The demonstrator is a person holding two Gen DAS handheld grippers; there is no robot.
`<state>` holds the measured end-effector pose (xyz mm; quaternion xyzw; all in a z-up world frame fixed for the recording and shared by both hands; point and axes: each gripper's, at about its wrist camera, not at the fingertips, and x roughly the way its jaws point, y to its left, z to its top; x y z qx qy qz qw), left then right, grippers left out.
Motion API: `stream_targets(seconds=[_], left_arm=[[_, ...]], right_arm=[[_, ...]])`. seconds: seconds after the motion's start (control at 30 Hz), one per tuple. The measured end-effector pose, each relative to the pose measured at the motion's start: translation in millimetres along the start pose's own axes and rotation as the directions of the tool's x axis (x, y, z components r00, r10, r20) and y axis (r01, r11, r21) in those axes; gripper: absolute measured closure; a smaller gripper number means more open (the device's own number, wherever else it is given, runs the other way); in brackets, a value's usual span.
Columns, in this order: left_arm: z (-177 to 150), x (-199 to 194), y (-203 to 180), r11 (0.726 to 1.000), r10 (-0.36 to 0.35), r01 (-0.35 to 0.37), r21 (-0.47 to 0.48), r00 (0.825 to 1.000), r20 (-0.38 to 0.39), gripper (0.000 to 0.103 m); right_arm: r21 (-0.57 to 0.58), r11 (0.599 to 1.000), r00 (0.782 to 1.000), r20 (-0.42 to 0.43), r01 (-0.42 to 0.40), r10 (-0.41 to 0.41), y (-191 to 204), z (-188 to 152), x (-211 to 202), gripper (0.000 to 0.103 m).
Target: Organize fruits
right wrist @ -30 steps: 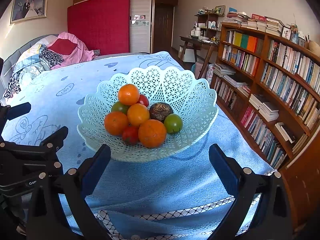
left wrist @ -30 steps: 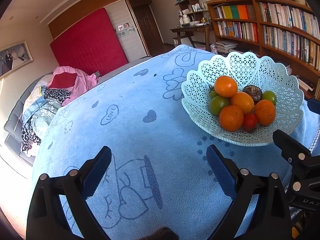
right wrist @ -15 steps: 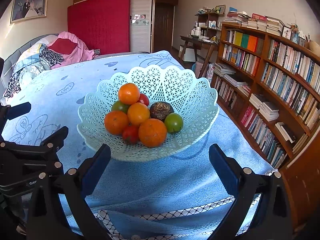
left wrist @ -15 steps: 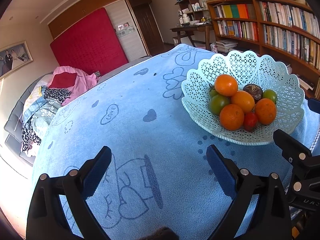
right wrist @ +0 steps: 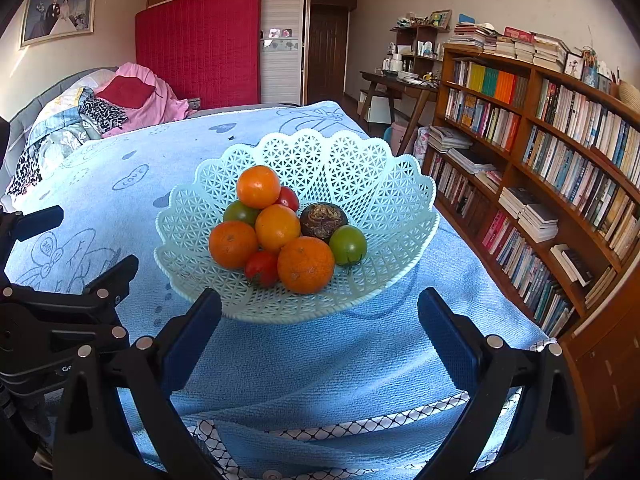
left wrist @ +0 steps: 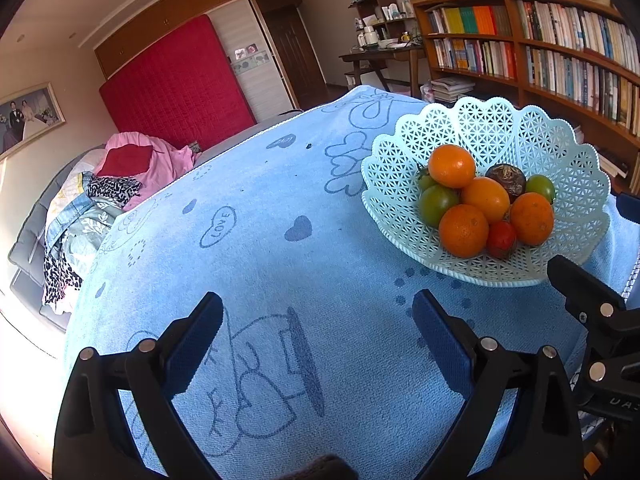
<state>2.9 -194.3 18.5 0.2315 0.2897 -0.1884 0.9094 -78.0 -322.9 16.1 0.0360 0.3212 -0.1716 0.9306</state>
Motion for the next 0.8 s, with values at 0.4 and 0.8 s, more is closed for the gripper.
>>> stream_targets(seconds=[0.4, 0.8], left_arm=[[-4, -1, -1, 1.000, 0.000, 0.000, 0.010, 1.000, 0.010, 0.008], [-16, 10, 45, 0.993, 0.063, -0.070, -0.098, 0.996, -0.066, 0.008]], right_arm=[[0.001, 1.000, 1.000, 0.000, 0.000, 0.000, 0, 0, 0, 0.003], [-0.010, 1.000, 1.000, -0.002, -0.024, 0.024, 11, -3, -3, 0.003]])
